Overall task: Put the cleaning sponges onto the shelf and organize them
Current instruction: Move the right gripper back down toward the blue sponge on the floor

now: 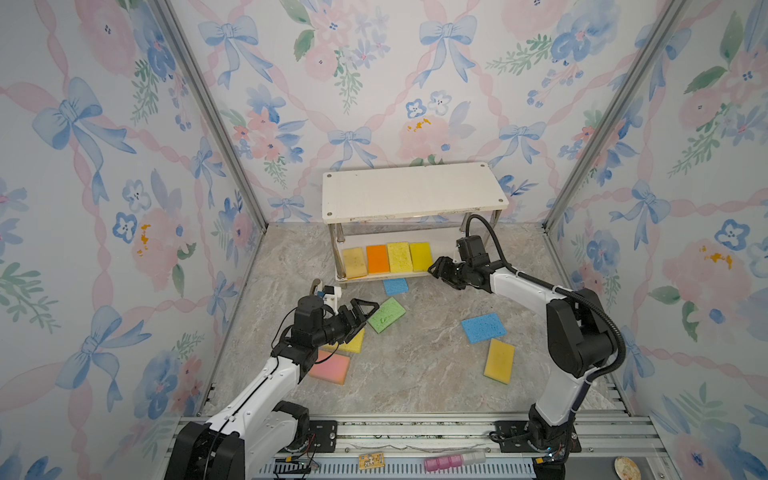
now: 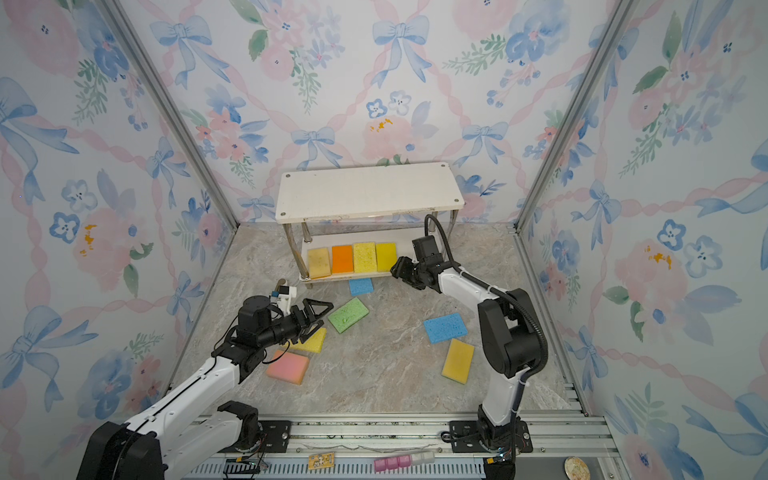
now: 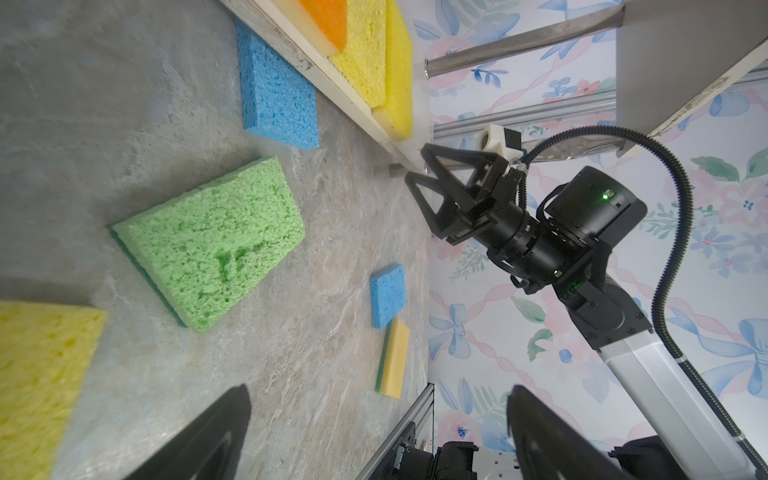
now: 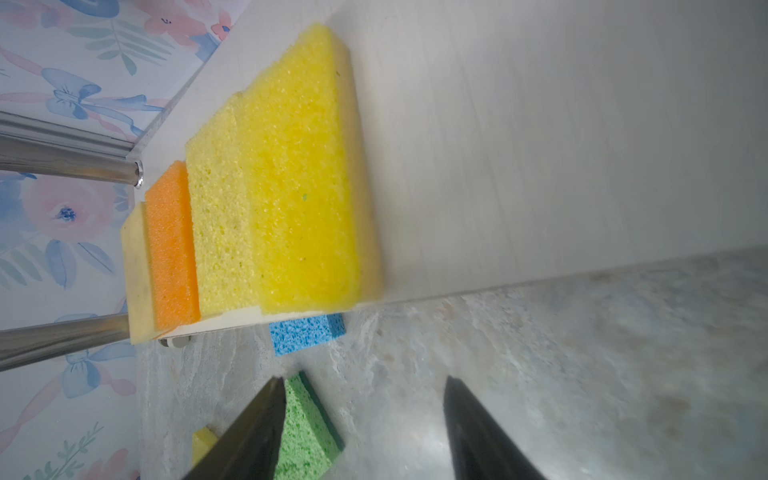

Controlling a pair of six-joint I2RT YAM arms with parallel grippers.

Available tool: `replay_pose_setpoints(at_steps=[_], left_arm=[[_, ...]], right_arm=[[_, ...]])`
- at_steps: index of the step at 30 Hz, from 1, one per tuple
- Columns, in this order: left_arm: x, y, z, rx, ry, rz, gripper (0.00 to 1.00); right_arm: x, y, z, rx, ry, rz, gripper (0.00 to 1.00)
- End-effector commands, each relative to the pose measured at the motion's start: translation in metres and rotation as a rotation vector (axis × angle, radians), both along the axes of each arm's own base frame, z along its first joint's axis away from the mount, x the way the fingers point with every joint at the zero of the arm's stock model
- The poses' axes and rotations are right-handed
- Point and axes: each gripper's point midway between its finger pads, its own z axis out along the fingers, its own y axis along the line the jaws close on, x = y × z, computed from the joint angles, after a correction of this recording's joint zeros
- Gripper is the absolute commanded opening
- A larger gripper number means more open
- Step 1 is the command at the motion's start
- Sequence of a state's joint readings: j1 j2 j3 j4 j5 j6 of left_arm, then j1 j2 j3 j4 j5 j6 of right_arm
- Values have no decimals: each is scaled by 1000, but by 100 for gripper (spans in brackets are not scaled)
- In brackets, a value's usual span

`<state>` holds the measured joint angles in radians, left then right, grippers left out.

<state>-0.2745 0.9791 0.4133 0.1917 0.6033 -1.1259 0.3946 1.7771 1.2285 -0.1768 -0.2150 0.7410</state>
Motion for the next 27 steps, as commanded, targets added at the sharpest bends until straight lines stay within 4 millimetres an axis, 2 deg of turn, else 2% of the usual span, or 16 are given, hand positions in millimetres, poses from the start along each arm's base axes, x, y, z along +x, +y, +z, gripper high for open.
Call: replay_pose_setpoints(at_steps=[1, 5, 6, 9, 12, 15, 18, 21, 27], left_arm=[[2, 0, 2, 22, -28, -14, 98], [2, -6, -4, 48, -27, -33, 98], [2, -10, -6, 57, -27, -44, 98], [1, -24, -12, 91, -26, -84, 98], [-2, -43, -18, 130, -27, -132, 98], [-3, -63, -22, 152, -27, -182, 98], [-4, -78, -23, 154, -35, -215, 98], [-3, -86, -22, 150, -38, -229, 98], [-7, -84, -20, 147, -44, -224, 98]], right_arm=[[-27, -20, 30, -56, -47, -30, 65], [-74, -47, 35, -169, -35, -84, 70], [-87, -54, 34, -178, -23, -111, 74], [-122, -79, 22, -155, 57, -207, 97], [-157, -107, -2, -119, 213, -314, 97], [-183, -124, -19, -87, 326, -376, 97], [-200, -134, -33, -81, 406, -425, 97], [-208, -137, -47, -68, 476, -460, 97], [-200, -156, -44, -106, 462, -518, 97]])
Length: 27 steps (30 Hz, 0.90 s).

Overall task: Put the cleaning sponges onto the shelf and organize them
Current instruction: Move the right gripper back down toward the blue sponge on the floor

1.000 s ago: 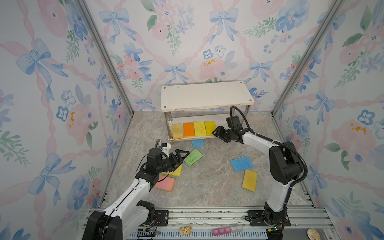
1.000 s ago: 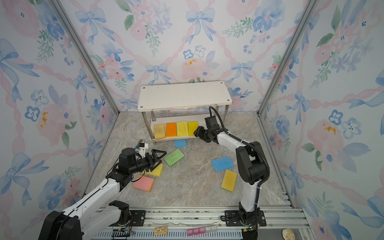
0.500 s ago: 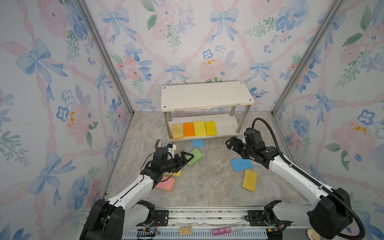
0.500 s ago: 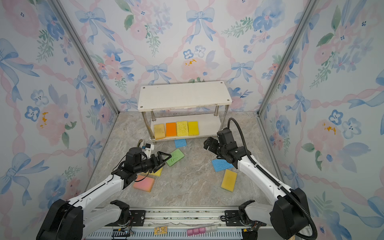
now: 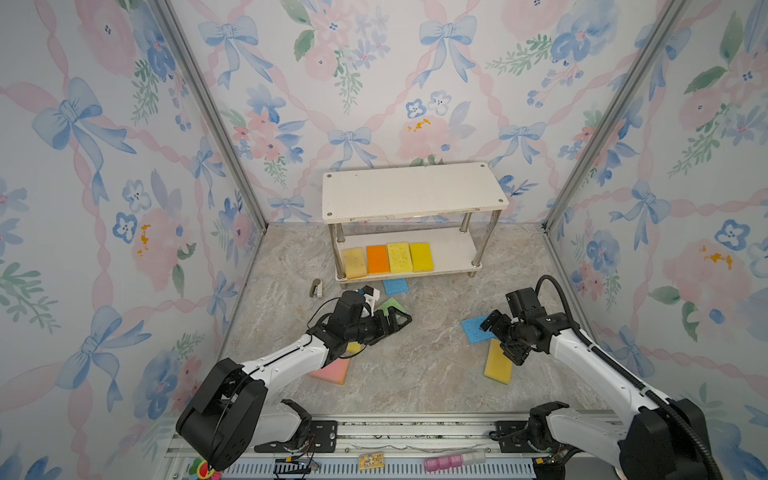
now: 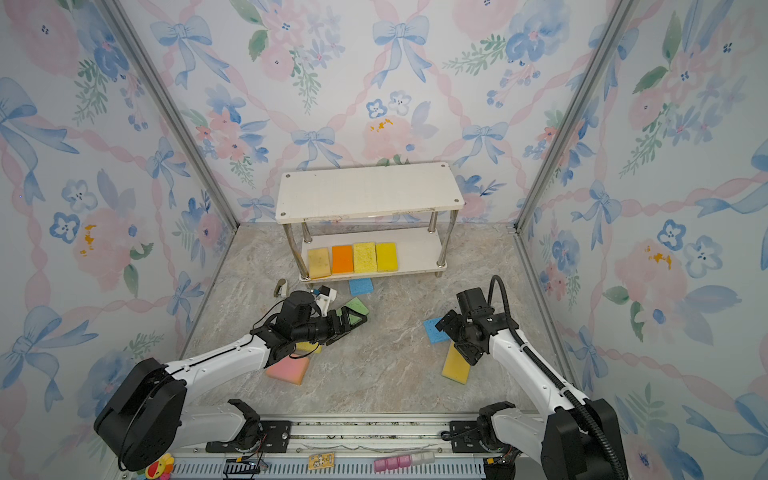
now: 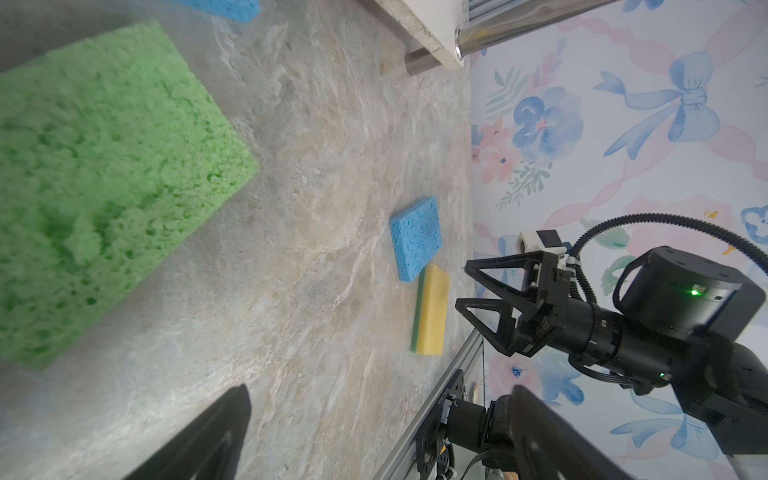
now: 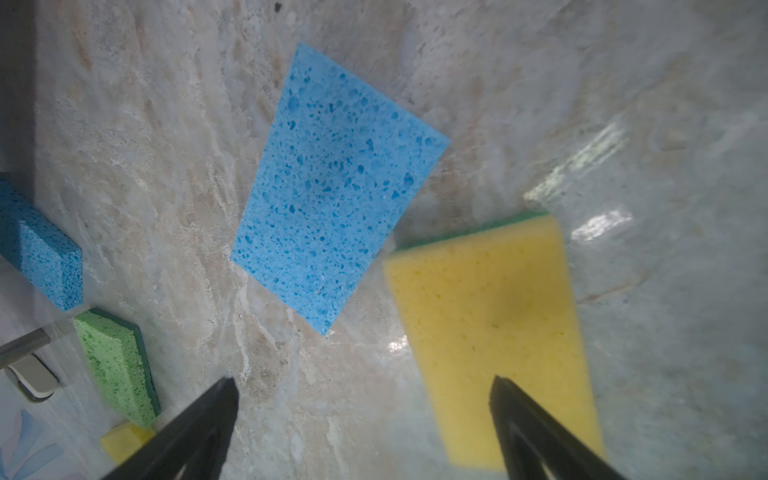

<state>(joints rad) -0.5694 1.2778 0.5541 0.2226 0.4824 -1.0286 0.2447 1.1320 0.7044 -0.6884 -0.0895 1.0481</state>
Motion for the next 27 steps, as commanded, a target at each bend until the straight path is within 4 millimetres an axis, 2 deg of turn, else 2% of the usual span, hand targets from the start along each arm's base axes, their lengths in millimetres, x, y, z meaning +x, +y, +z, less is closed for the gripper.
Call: replay_pose_setpoints(at_steps=[1, 4, 12, 27], left_arm=[[2, 0, 12, -13, -58, 4, 98], [-1, 3, 11, -15, -56, 11, 98], [-2, 8, 16, -23, -63, 17, 98], [-1, 34, 15, -29, -48, 83, 98]], right_arm=[[-1, -16, 2, -34, 26, -48, 98], [7, -25, 3, -41, 12, -63, 98], [40, -31, 4, -67, -27, -7, 97], [71, -22, -29, -17, -14, 16, 99]])
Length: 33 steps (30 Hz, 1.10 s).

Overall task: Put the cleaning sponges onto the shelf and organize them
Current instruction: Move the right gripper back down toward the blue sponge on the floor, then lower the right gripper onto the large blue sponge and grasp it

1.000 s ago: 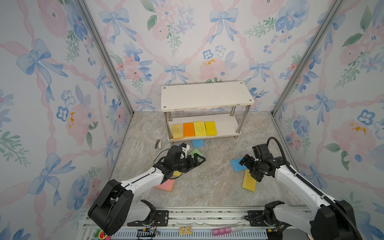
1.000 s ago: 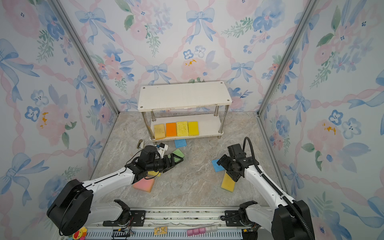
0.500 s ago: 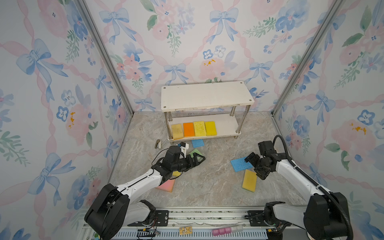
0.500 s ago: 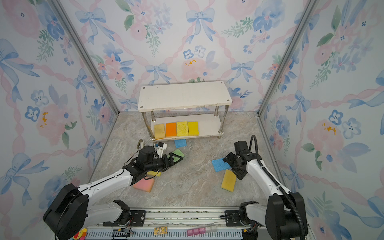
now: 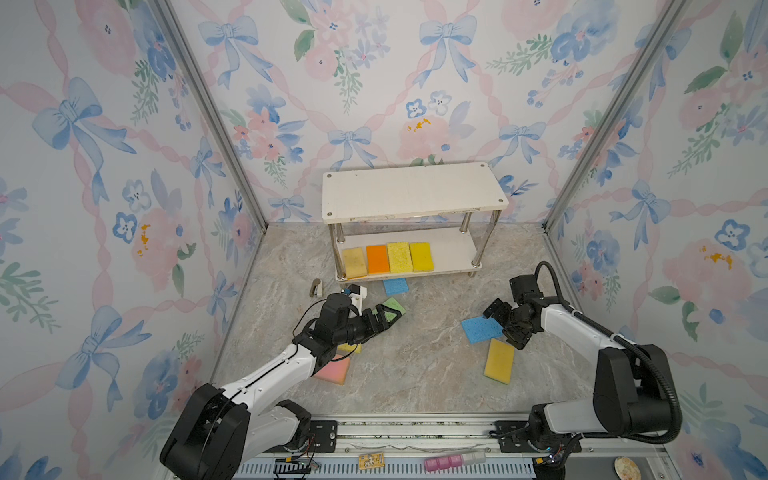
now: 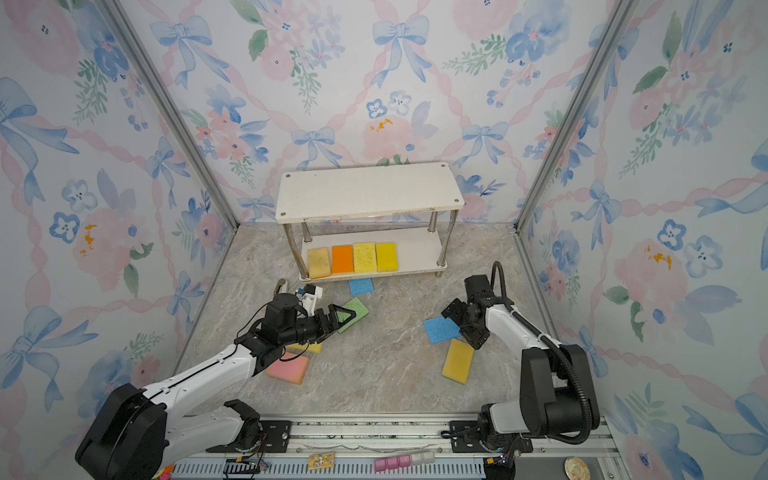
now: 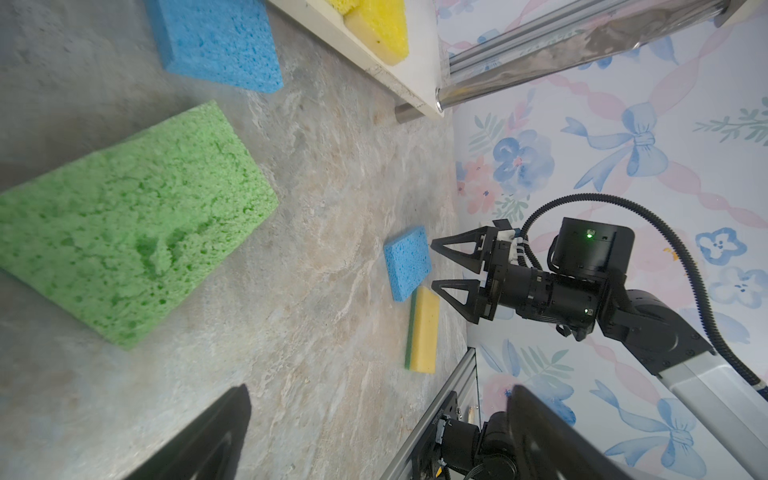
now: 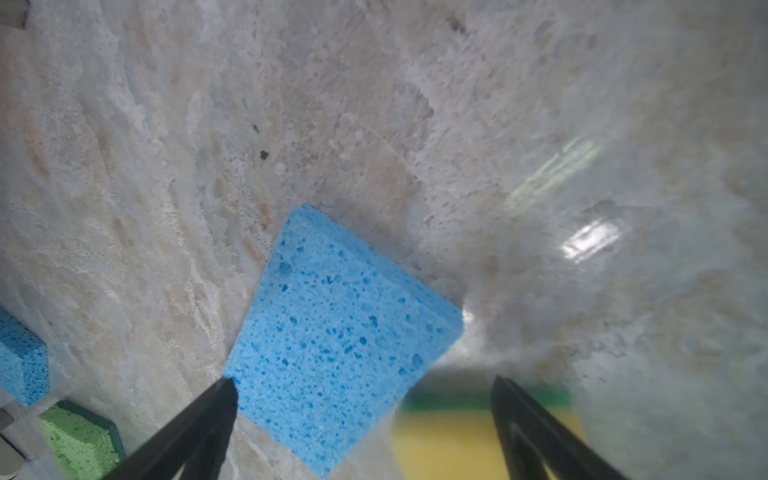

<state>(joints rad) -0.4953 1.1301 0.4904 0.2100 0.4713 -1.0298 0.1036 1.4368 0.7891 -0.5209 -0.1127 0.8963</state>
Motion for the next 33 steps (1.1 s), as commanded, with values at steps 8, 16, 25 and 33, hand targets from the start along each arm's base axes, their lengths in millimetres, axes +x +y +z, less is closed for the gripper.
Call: replay_pose_setpoints(at_steps=[8, 16, 25, 33], left_arm=[[-1, 10, 0, -1, 12, 9, 98], [-2, 15, -2, -1, 16, 20, 98], [0, 16, -2, 1, 14, 22, 98], [4, 12, -4, 13, 16, 4, 98]], right_arm=[[39, 14, 3, 15, -54, 61, 99], [79, 61, 8, 58, -98, 206, 100], [69, 95, 9, 124, -75, 355, 96], [25, 79, 17, 78, -35, 497, 84]])
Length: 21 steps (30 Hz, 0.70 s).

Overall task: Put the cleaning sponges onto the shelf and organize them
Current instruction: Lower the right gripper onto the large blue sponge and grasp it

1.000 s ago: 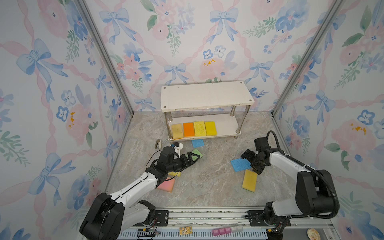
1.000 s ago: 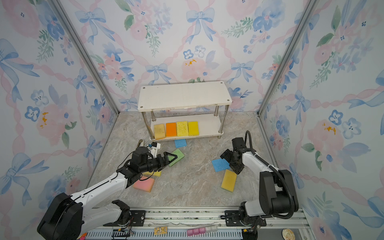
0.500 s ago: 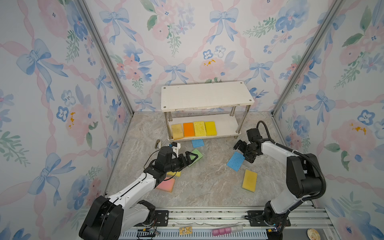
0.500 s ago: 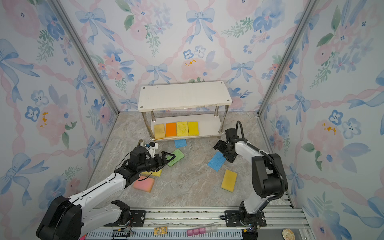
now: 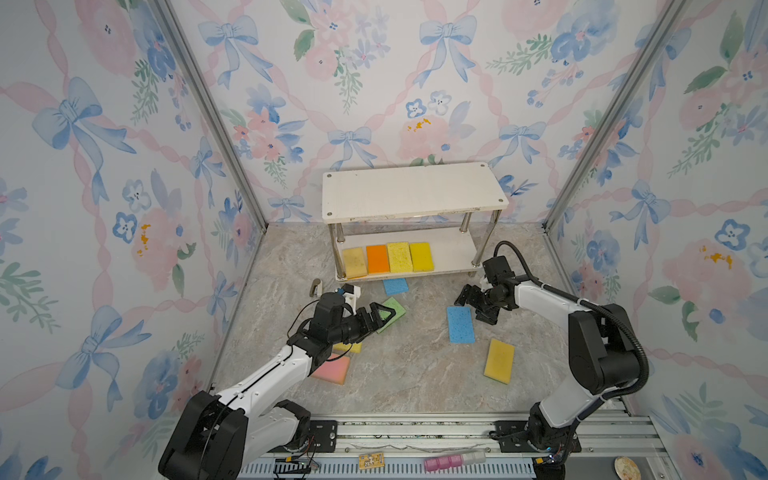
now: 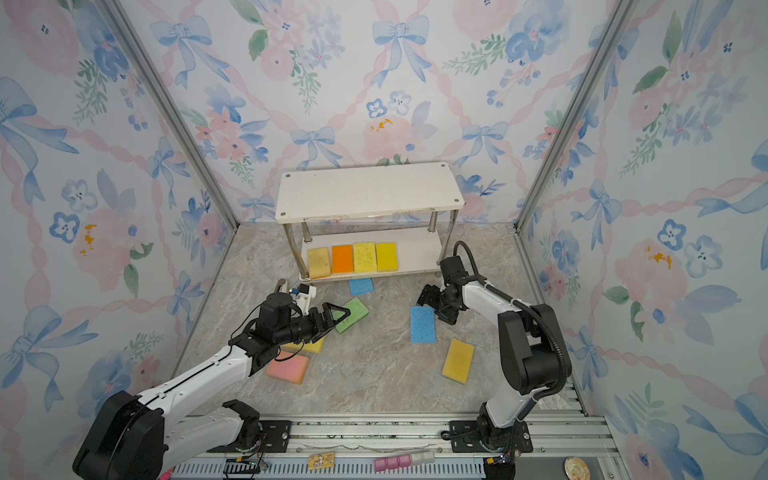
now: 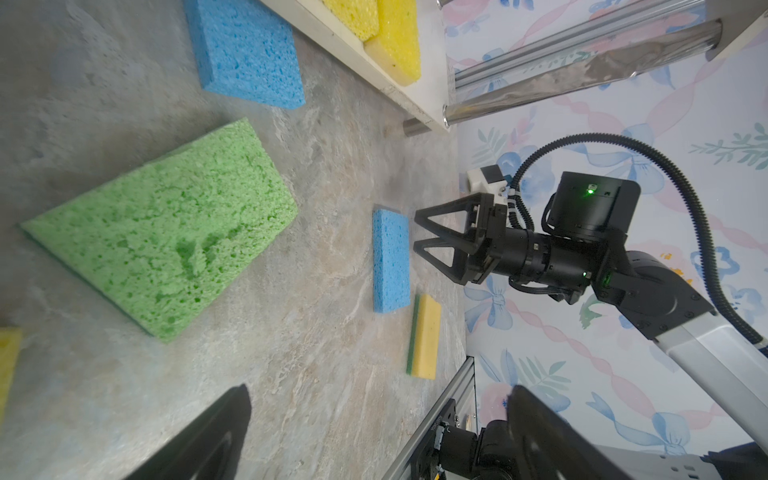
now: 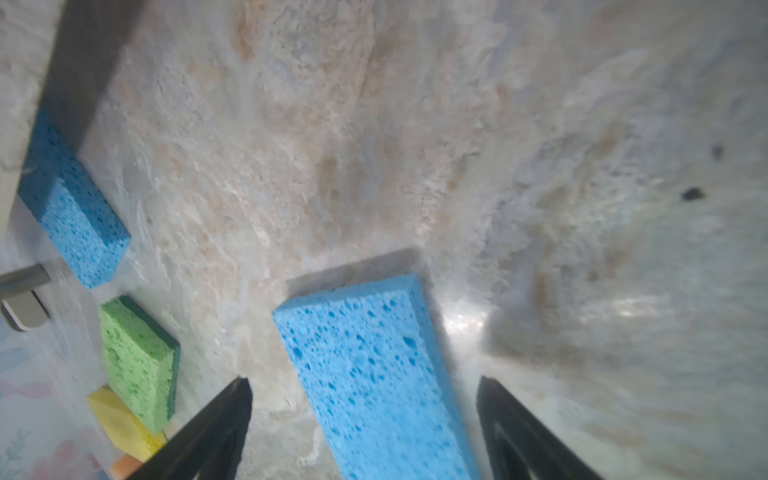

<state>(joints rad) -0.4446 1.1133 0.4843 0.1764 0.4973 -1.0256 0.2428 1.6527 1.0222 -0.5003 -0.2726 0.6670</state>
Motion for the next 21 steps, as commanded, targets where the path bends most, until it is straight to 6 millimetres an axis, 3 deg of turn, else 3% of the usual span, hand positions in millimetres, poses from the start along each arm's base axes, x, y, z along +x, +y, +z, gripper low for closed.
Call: replay_pose_setpoints(at_steps=[1, 5, 12, 18, 21], left_arm=[[2, -2, -2, 12, -6, -24, 98], [4, -4, 0, 10, -8, -29, 98], [0, -3, 1, 3, -8, -26, 98], [-3, 0, 2, -7, -8, -17, 98], [-3, 0, 4, -9, -11, -16, 98]], right_arm=[[-26, -1, 2, -19, 30, 113, 82], [-36, 4, -9, -25, 52, 156, 71], [-39, 3, -22, -46, 61, 153, 64], [-41, 8, -33, -57, 87, 183, 46], [-42, 8, -37, -64, 93, 185, 44]])
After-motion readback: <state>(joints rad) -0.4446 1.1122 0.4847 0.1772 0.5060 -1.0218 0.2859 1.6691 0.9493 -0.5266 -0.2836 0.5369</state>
